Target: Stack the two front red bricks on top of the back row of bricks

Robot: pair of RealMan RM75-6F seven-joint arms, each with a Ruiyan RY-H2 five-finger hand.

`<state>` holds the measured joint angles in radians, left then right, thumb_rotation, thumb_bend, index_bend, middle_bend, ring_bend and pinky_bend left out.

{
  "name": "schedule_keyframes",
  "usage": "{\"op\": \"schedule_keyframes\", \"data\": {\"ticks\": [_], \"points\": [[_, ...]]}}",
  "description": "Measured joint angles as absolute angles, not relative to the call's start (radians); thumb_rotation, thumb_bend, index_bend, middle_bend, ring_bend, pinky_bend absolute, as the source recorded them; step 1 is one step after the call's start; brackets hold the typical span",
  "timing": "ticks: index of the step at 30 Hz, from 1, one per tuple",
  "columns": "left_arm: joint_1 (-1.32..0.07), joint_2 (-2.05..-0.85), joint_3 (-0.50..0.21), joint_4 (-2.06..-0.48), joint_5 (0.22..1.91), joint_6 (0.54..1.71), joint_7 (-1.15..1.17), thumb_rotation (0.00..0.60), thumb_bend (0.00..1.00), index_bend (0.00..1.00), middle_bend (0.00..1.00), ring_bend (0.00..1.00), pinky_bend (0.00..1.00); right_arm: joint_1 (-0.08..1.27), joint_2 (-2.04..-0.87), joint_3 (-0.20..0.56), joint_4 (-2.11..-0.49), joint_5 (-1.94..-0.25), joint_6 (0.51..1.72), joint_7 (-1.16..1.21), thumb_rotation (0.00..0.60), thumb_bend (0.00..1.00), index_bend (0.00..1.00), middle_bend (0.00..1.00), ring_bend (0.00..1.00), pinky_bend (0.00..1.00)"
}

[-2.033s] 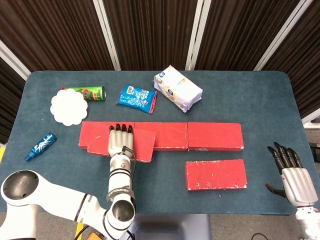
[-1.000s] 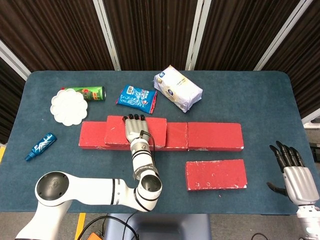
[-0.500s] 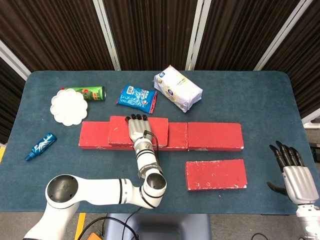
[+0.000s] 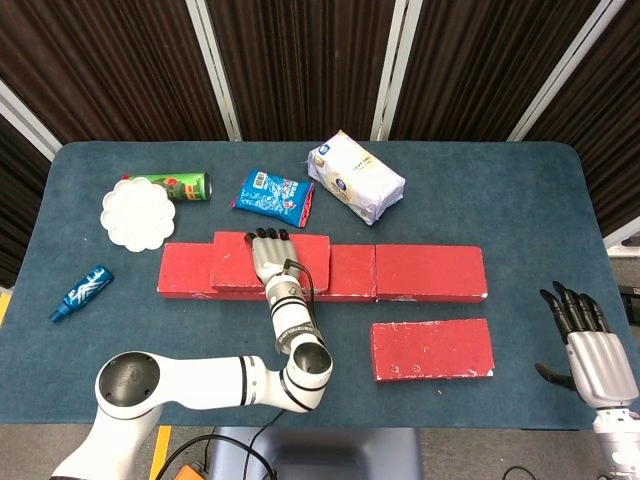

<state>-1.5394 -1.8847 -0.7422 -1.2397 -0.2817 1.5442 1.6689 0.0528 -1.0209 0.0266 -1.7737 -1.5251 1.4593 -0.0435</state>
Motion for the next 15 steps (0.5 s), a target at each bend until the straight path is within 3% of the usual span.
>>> {"op": "schedule_keyframes", "data": {"ticks": [15], "points": [[-1.510,-1.903,-0.754,-1.241,-0.269,1.555,1.688,0.600,0.26,0.00,0.06,0.00,0.15,0.049,-1.019,0.026,-1.776,-1.529,1.469,-0.038,0.600,0.00,0.16,0.00,0.02,0.00]]}}
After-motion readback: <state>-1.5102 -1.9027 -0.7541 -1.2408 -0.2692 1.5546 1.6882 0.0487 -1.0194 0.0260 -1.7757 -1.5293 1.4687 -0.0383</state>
